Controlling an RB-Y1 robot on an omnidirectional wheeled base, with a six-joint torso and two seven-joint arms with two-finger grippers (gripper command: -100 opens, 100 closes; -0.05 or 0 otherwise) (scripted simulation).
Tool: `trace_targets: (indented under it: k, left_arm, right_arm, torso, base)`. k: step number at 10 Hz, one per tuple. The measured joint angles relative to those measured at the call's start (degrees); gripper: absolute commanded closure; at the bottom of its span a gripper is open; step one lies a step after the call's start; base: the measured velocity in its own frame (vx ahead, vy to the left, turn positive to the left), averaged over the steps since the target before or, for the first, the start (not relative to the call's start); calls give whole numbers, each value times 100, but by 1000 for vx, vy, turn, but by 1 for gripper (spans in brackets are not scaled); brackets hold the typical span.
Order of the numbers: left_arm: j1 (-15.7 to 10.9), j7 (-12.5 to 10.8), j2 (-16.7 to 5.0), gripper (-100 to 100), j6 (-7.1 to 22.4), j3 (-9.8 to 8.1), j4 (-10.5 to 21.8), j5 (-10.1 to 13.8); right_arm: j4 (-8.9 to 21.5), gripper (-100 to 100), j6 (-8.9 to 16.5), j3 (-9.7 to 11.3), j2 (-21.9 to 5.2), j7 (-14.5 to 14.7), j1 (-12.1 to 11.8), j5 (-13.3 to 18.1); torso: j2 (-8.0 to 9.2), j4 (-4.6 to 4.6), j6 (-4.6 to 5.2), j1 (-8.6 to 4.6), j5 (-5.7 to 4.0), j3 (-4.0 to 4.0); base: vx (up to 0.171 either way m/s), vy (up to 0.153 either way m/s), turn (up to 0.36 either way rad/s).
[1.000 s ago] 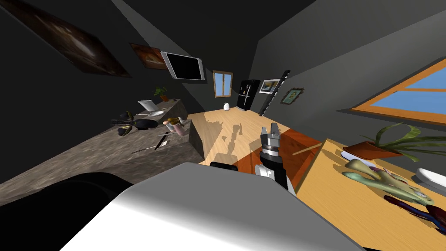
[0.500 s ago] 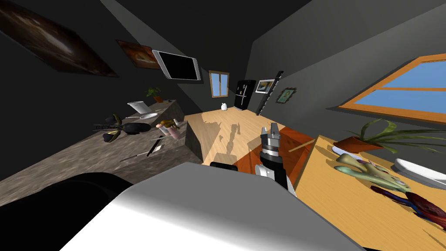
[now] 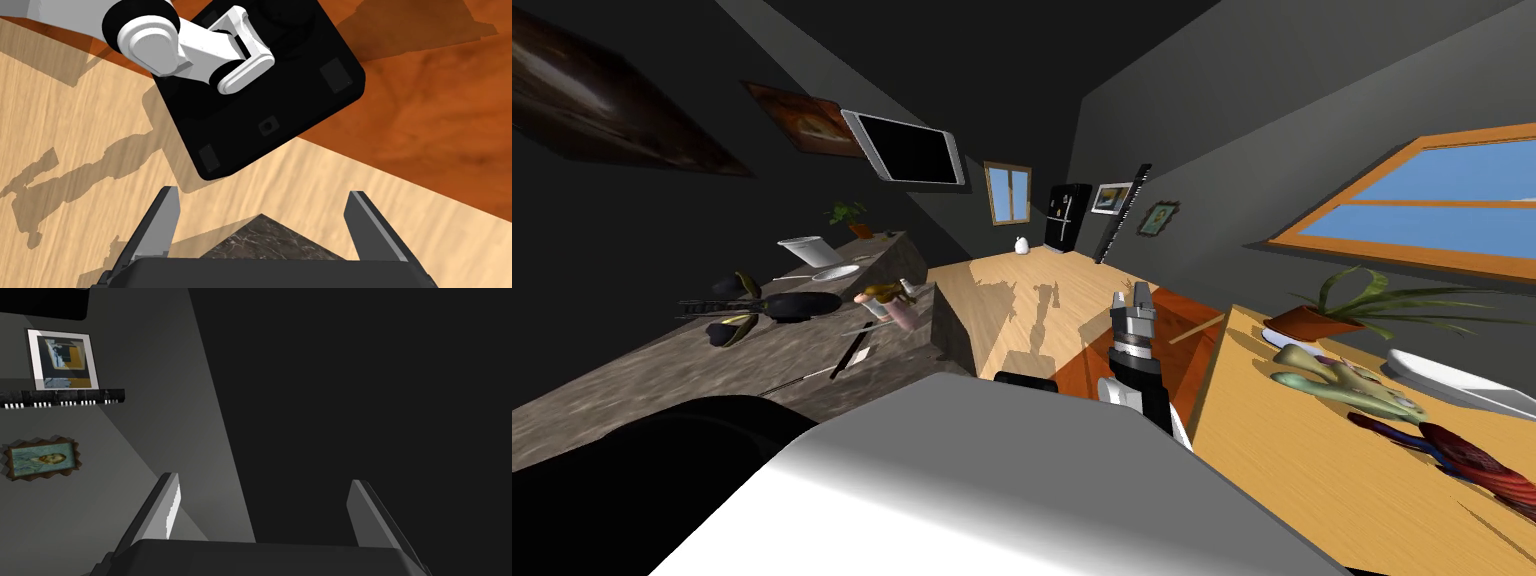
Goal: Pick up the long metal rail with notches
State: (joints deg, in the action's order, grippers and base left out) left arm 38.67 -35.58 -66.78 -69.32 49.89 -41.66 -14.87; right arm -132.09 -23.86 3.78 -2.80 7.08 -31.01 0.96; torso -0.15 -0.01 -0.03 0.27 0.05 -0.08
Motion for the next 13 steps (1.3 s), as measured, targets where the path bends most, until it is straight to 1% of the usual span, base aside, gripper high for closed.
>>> trace_targets:
  k: [1, 2, 3, 4, 5, 6, 7, 8, 9, 11, 12, 13]
  left_arm:
    - [-146, -84, -86, -100, -113, 31, 314, -68]
    - [-109, -132, -230, -100, -109, 21, 251, -67]
    - [-97, -161, -365, -100, -71, 17, 284, -87]
    - [-80, -202, -508, -100, -37, 6, 234, -87]
    - [-225, -263, -551, -100, -84, 35, 480, -166]
    - [-259, -300, -626, -100, -124, 36, 561, -188]
    - [-203, -318, -710, -100, -74, 18, 436, -166]
    - [-228, -372, -857, -100, -44, 11, 439, -184]
    - [-374, -449, -988, -100, -138, 20, 690, -258]
    - [-291, -524, -1401, -100, -48, -70, 623, -223]
    - [-264, -613, -1664, -100, 113, -117, 401, -196]
    - [-421, -658, -1623, -100, 109, -96, 569, -276]
  right_arm:
    - [0, 0, 0, 0, 0, 0, 0, 0]
    - [0, 0, 0, 0, 0, 0, 0, 0]
    - [0, 0, 0, 0, 0, 0, 0, 0]
    - [0, 0, 0, 0, 0, 0, 0, 0]
    - [0, 0, 0, 0, 0, 0, 0, 0]
    - [0, 0, 0, 0, 0, 0, 0, 0]
    - [0, 0, 0, 0, 0, 0, 0, 0]
    - [0, 0, 0, 0, 0, 0, 0, 0]
    - [0, 0, 0, 0, -1, 0, 0, 0]
    - [0, 0, 0, -1, -1, 0, -1, 0]
    - [0, 0, 0, -1, -1, 0, -1, 0]
    - [0, 0, 0, -1, -1, 0, -1, 0]
  torso:
    - [-3, 0, 4, 2, 0, -1]
    - [0, 0, -1, -1, 0, 0]
    - [-4, 0, 2, 3, 0, -2]
    - [0, 0, -1, 3, 1, 0]
    - [-5, 0, 3, 11, 3, -2]
    - [-3, -1, -1, 5, 3, -2]
    - [8, 2, -4, -10, 0, 5]
    - [5, 1, 2, -4, -1, 3]
    - [-6, -1, 3, 16, 2, -3]
    - [-37, -8, 2, 35, 8, -21]
    - [-37, -9, 4, 33, 9, -22]
    - [-20, -5, -2, 22, 10, -12]
  base:
    - [55, 55, -65]
    - [67, 65, -87]
    - [52, 69, -49]
    - [68, 85, -102]
    - [61, 70, -67]
    - [26, 29, 8]
    - [42, 51, -82]
    - [72, 111, -141]
    - [114, 137, -169]
    - [146, 155, -123]
    - [78, 114, -62]
    - [23, 51, 9]
